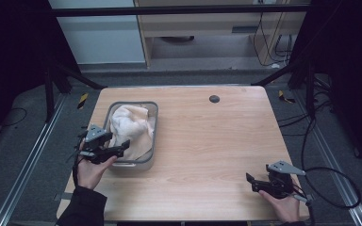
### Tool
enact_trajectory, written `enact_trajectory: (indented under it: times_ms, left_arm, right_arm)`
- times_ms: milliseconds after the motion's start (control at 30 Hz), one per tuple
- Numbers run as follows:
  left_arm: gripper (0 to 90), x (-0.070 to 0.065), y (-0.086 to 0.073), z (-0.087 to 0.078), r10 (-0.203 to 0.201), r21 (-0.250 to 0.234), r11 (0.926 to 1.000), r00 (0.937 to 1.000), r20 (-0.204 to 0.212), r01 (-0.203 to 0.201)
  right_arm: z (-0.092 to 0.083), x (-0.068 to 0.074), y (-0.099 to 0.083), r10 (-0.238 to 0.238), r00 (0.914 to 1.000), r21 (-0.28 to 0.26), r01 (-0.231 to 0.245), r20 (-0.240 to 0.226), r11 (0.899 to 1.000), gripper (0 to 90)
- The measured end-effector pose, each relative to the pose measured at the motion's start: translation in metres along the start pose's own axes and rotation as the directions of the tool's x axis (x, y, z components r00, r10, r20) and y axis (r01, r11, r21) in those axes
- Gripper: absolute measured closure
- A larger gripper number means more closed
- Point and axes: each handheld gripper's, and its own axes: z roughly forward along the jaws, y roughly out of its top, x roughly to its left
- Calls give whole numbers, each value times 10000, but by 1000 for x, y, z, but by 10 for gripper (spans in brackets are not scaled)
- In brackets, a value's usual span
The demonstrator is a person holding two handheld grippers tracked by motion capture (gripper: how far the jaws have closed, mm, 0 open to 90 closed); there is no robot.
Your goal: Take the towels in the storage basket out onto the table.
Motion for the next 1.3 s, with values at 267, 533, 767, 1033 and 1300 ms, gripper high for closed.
enact_trajectory:
  times_ms: [267,533,767,1033,1300]
  left_arm:
    - [223,2,-4,8,34,256,9997,9998,-177,-30]
    - [223,5,-9,17,136,575,9983,9995,-277,-120]
    - [260,5,-9,24,329,810,9963,9988,-353,-299]
    - [335,3,-10,32,649,1176,9913,9964,-543,-582]
    - [452,3,-8,37,914,1376,9872,9932,-723,-808]
  right_arm:
    - [1,0,0,-37,10000,53,37,-29,10000,124]
    - [2,0,0,-122,9999,92,123,-45,9999,124]
    - [3,0,0,-118,9999,140,120,-103,9998,124]
    - [3,0,0,-86,9999,185,88,-139,9998,124]
    - [2,0,-1,-45,9998,158,48,-183,9999,124]
